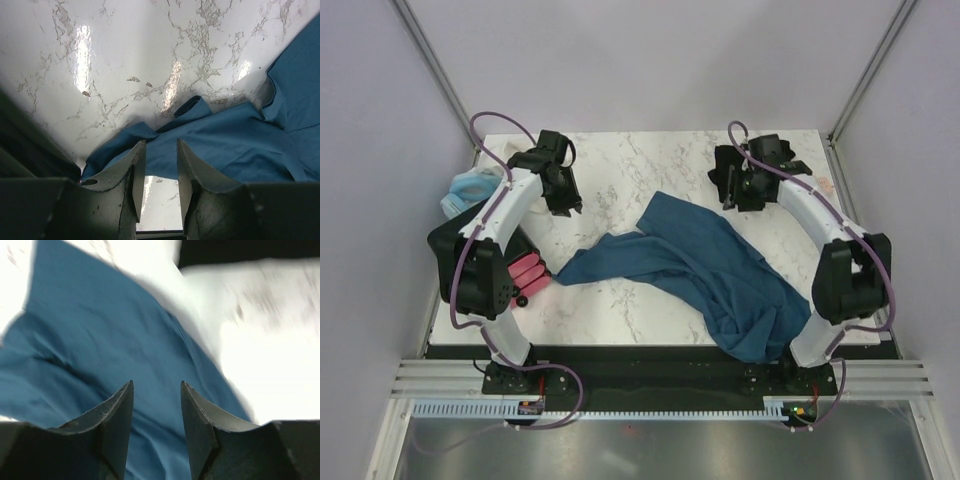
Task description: Fold and stack the t-shirts
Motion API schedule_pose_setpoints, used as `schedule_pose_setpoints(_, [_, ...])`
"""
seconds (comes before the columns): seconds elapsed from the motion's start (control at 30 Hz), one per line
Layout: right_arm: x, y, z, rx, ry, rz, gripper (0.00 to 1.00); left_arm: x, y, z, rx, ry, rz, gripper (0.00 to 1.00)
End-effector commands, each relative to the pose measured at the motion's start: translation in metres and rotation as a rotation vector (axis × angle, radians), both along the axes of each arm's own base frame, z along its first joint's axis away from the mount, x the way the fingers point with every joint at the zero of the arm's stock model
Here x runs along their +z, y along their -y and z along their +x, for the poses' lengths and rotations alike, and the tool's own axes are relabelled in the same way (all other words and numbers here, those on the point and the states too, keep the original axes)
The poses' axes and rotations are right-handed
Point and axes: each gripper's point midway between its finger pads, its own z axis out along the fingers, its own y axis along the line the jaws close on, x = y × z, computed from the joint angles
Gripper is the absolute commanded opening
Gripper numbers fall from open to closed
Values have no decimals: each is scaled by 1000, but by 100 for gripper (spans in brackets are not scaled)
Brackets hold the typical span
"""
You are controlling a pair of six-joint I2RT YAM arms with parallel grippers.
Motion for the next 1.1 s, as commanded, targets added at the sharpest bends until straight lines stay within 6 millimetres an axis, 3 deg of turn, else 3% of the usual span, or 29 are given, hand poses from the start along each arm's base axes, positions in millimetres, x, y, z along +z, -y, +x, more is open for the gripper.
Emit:
schedule_pose_setpoints(0.0, [24,-48,69,146,172,67,50,22,0,7,-20,86,-2,38])
schedule_pose_setpoints(0.03, [33,-62,81,181,200,93,53,22,1,7,-27,86,-3,38])
schedule_pose_setpoints(0.07, [10,-71,89,202,157,98,53,23,1,7,-27,89,0,38])
schedule_pose_setpoints(0.1, [6,-79,95,221,153,111,54,24,0,6,-26,90,3,38])
schedule_pose_setpoints(0.13, [15,-94,105,252,181,132,53,23,0,6,-24,89,6,38])
schedule_pose_setpoints(0.17, [-6,-105,108,274,135,152,53,22,-1,5,-25,86,8,38])
schedule_pose_setpoints(0.23, [-6,-132,114,324,147,175,53,22,-1,4,-24,83,8,38])
schedule_pose_setpoints(0.27, [-24,-140,116,338,119,173,53,21,-2,3,-22,80,10,38])
schedule_pose_setpoints(0.33, [-28,-161,119,380,130,171,53,19,-2,2,-22,74,8,38])
schedule_pose_setpoints(0.37, [-47,-166,120,388,104,163,53,18,-1,1,-22,71,8,38])
schedule_pose_setpoints(0.43, [-52,-180,125,410,111,174,53,17,-1,1,-23,67,6,38])
schedule_pose_setpoints(0.47, [-67,-184,126,414,91,176,53,15,-1,0,-26,59,7,38])
schedule_pose_setpoints(0.57, [-73,-195,135,419,111,180,52,12,-3,-2,-26,48,12,38])
schedule_pose_setpoints(0.77, [-73,-201,156,410,171,148,53,8,-2,-5,-35,30,16,38])
schedule_pose_setpoints(0.93, [-54,-210,160,420,225,157,52,8,-2,-1,-40,25,24,37])
schedule_pose_setpoints(1.07, [-64,-199,167,380,220,70,52,8,-1,5,-47,25,25,38])
